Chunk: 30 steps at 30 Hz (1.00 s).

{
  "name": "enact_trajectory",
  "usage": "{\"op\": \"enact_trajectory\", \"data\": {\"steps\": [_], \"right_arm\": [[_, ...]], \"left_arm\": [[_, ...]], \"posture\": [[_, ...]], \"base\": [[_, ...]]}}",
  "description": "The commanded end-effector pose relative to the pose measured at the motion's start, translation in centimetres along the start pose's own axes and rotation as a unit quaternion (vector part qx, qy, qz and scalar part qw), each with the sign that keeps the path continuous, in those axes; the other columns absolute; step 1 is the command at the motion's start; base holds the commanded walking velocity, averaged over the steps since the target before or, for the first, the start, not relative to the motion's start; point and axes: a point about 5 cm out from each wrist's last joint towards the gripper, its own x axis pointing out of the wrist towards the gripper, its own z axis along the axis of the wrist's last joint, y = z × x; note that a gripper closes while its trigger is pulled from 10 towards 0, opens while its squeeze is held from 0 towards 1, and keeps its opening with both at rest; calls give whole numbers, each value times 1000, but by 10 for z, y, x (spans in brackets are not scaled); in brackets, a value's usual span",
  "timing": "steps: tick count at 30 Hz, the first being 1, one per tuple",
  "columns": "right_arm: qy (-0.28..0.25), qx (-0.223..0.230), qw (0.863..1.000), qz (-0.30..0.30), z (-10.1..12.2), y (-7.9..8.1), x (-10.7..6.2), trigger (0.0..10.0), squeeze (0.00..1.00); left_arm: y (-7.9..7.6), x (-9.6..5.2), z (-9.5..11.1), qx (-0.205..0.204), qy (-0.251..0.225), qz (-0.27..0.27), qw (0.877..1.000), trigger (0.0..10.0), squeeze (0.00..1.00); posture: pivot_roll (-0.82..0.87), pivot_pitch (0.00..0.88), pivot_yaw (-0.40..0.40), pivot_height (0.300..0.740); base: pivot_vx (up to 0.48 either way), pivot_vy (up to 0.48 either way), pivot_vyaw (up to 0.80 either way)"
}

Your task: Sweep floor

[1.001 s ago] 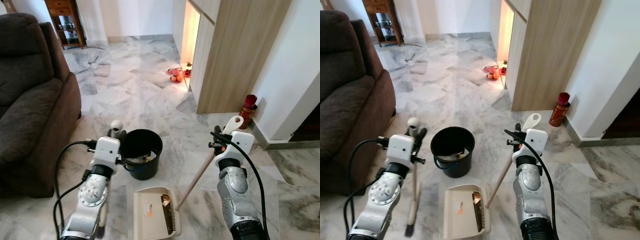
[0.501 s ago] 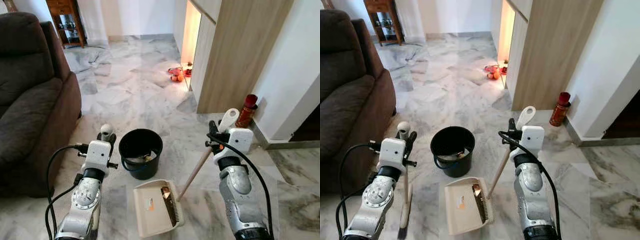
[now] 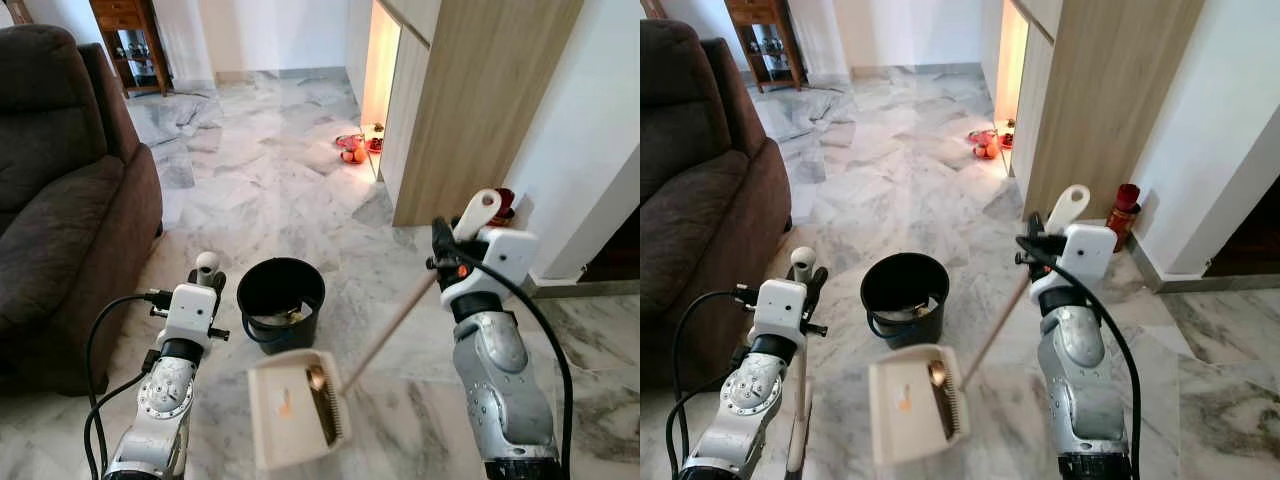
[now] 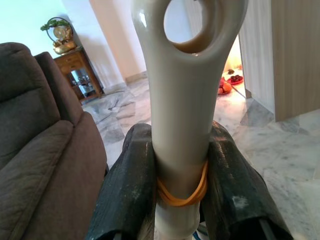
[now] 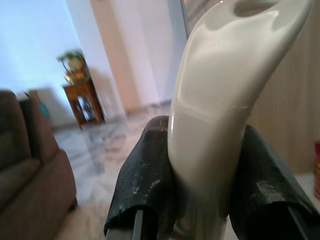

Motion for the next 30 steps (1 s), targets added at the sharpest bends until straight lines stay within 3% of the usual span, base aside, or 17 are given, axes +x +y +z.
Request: {"op": "enact_trajectory", "data": {"steps": [1, 8, 14, 20, 30], "right_arm": [[-50, 13, 999, 3, 26, 4, 4, 10000, 0], [-48, 20, 999, 6, 38, 4, 5, 10000, 0], [-78, 37, 996, -5, 52, 3, 11, 10000, 0], [-98, 33, 994, 19, 55, 23, 20, 10000, 0], [-118, 39, 992, 26, 59, 32, 29, 10000, 0]], "left_arm": [[2, 3, 4, 13, -15, 2, 1000, 10000, 0], [0, 1, 3, 10, -16, 2, 1000, 10000, 0], [-2, 1, 2, 5, -20, 3, 1000, 10000, 0], [-6, 0, 2, 7, -19, 0, 1000, 10000, 0], [-6, 0, 1, 7, -18, 5, 1000, 10000, 0]], "posture": [[120, 0, 33, 740], [124, 0, 30, 740], [120, 0, 33, 740], [134, 0, 35, 740], [141, 0, 31, 740]], "base": [[0, 0, 0], [0, 0, 0], [0, 0, 0], [0, 0, 0], [0, 0, 0]]}}
